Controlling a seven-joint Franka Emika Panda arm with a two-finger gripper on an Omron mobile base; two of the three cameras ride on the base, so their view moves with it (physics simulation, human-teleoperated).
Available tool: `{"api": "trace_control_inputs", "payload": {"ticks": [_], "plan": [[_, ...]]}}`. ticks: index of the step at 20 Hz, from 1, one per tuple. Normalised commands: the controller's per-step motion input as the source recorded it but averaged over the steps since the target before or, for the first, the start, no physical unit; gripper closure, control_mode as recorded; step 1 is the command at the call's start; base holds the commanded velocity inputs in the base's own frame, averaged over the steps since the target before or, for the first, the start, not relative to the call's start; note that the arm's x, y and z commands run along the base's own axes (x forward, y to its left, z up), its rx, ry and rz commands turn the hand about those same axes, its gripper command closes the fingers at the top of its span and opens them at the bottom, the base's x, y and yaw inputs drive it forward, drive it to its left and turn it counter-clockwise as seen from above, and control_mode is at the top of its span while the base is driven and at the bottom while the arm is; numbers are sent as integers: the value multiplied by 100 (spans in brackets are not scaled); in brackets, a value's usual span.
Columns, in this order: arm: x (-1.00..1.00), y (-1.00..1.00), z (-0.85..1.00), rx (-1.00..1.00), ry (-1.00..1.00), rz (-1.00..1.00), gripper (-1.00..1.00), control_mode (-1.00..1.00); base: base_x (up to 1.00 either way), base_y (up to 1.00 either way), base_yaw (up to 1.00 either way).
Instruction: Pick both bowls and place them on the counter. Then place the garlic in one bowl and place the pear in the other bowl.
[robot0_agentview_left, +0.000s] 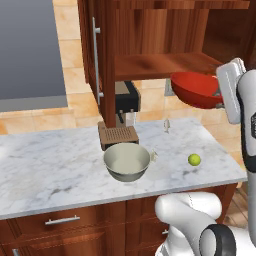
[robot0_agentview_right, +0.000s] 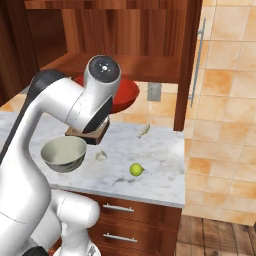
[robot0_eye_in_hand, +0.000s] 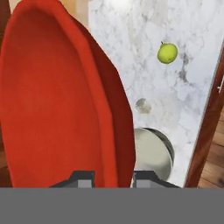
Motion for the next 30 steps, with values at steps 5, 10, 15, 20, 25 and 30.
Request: {"api": "trace_control_inputs", "payload": {"ticks": [5, 10, 15, 20, 25, 30], "plan": [[-53, 14, -22, 6, 28, 10, 100, -100, 0, 0, 0], [-22, 16, -36, 10, 35, 7, 100, -100, 0, 0, 0], [37, 16, -51, 8, 11, 5, 100, -100, 0, 0, 0], [49, 7, -51, -4, 0, 0, 100, -100, 0, 0, 0], [49, -4, -49, -15, 0, 0, 100, -100, 0, 0, 0], [52, -18, -39, -14, 4, 0, 100, -100, 0, 0, 0]]}}
